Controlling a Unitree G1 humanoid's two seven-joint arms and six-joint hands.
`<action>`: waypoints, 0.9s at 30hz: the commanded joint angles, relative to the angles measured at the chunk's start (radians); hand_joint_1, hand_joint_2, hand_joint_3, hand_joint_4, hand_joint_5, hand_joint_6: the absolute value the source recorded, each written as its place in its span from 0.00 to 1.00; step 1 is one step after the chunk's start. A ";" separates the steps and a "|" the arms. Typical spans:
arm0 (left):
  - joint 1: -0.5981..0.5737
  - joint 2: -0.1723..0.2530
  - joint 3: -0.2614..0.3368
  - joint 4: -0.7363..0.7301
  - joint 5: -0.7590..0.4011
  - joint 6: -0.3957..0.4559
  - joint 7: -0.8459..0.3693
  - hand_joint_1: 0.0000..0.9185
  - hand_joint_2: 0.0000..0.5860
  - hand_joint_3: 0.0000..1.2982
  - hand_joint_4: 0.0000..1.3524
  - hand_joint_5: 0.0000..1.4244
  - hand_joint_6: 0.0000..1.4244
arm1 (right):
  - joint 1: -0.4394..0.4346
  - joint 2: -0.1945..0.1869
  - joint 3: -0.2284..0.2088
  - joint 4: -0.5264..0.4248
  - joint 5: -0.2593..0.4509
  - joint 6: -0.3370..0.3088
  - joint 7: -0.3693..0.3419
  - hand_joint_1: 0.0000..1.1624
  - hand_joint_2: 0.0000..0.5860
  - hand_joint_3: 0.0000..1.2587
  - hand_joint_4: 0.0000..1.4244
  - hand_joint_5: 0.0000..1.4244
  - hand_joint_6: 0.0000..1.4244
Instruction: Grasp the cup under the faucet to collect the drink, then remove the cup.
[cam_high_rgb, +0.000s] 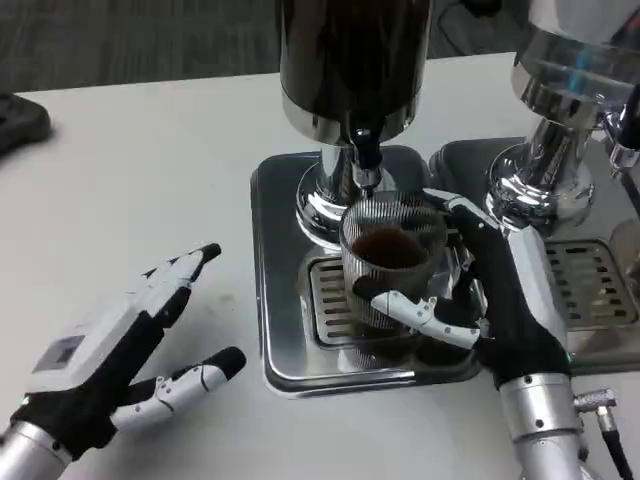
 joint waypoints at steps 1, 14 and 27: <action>0.004 0.034 -0.012 -0.034 0.028 0.032 -0.027 0.00 0.26 0.00 0.00 0.00 0.00 | 0.022 -0.009 0.002 -0.081 -0.001 -0.051 0.004 0.82 0.27 0.41 0.42 0.63 0.92; 0.046 0.060 -0.018 -0.118 0.038 0.123 -0.087 0.00 0.24 0.00 0.00 0.00 0.00 | 0.106 -0.009 -0.006 -0.190 0.015 -0.053 0.033 0.82 0.27 0.42 0.43 0.63 0.92; 0.101 0.082 0.000 -0.230 0.075 0.152 -0.082 0.00 0.23 0.00 0.00 0.00 0.00 | 0.227 -0.018 0.014 -0.370 0.028 -0.059 0.111 0.82 0.27 0.43 0.43 0.64 0.92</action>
